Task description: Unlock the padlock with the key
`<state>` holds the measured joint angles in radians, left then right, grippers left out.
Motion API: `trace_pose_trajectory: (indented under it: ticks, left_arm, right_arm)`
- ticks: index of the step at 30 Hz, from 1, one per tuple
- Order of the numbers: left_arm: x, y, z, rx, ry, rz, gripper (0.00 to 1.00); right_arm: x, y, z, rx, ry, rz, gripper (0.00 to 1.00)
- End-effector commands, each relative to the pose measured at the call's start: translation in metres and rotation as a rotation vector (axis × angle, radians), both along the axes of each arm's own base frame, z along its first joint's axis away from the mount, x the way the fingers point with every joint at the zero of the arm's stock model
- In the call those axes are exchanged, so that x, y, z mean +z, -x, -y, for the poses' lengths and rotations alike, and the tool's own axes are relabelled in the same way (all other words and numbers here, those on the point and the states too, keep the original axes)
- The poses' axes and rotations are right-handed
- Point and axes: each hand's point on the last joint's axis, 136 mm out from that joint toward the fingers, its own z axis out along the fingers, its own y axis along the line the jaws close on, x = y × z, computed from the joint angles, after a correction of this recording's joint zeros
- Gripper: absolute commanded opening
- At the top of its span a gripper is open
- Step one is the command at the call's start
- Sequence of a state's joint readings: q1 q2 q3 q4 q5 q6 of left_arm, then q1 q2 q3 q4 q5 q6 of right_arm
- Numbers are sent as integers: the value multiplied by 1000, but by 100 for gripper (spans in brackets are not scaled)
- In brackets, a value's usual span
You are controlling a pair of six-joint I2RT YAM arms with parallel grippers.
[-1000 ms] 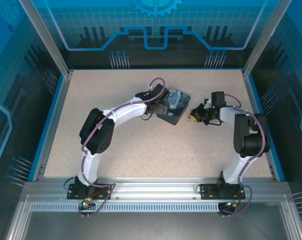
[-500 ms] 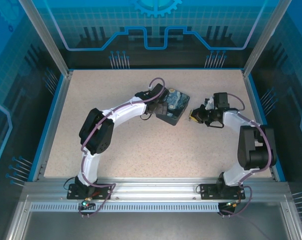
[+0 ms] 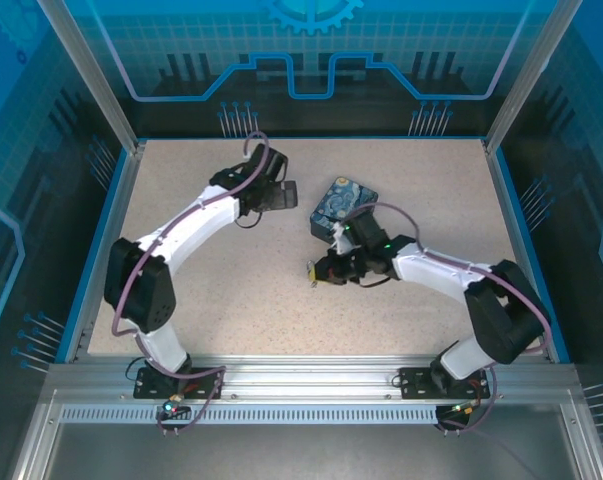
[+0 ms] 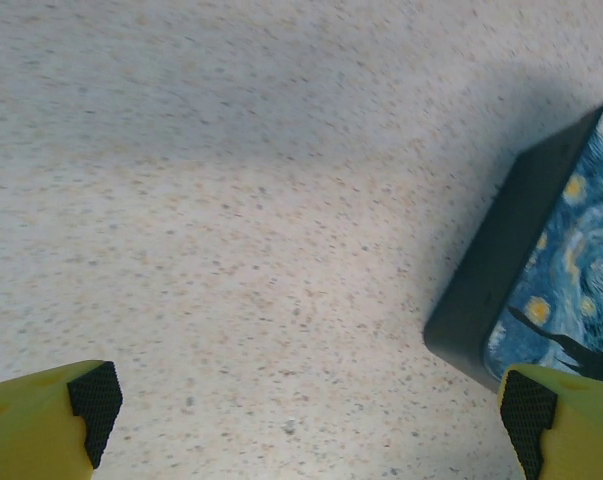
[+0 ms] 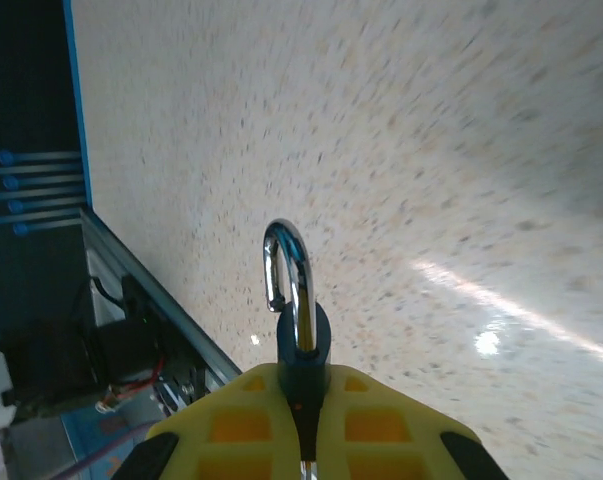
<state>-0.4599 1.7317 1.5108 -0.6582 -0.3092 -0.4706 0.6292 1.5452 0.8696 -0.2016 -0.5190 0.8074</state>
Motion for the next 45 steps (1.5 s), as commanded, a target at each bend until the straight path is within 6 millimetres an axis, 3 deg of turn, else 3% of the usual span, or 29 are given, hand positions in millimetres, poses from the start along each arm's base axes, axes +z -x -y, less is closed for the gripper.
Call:
trace_pose_trajectory:
  ticks: [1, 3, 7, 10, 15, 16, 22, 26, 27, 28, 35, 41, 45]
  left_arm:
    - [4, 17, -20, 36, 26, -31, 99]
    - [7, 21, -29, 49, 22, -31, 99]
    - [13, 27, -38, 61, 19, -32, 99]
    - [15, 32, -39, 59, 21, -34, 99]
    - [16, 39, -42, 64, 26, -33, 99]
    - [17, 40, -42, 63, 28, -32, 99]
    - [19, 46, -45, 69, 30, -27, 99]
    - [21, 48, -47, 71, 24, -26, 99]
    - [22, 49, -48, 72, 21, -27, 99]
    - [23, 49, -48, 70, 22, -23, 99]
    - [34, 48, -52, 64, 21, 50, 99]
    - [44, 45, -64, 84, 2, 205, 99]
    - [52, 46, -77, 79, -50, 357, 99]
  right_arm:
    - [-10, 2, -38, 20, -8, -26, 0]
    - [-16, 11, -66, 73, -13, -40, 0]
    - [-23, 20, -100, 131, -28, -58, 0]
    - [-36, 18, -103, 120, -22, -86, 0]
    - [-58, 14, -86, 86, 6, -143, 0]
    - [-60, 15, -83, 82, 15, -148, 3]
    - [-55, 11, -58, 46, 48, -136, 47]
    - [-40, 11, -34, 18, 68, -110, 81]
    - [-35, 11, -26, 8, 72, -98, 96]
    - [-30, 11, -18, -3, 81, -88, 100]
    - [20, 2, 61, -118, 125, 46, 100]
    - [78, -34, 140, -300, 167, 245, 100]
    - [93, -61, 203, -467, 288, 333, 100]
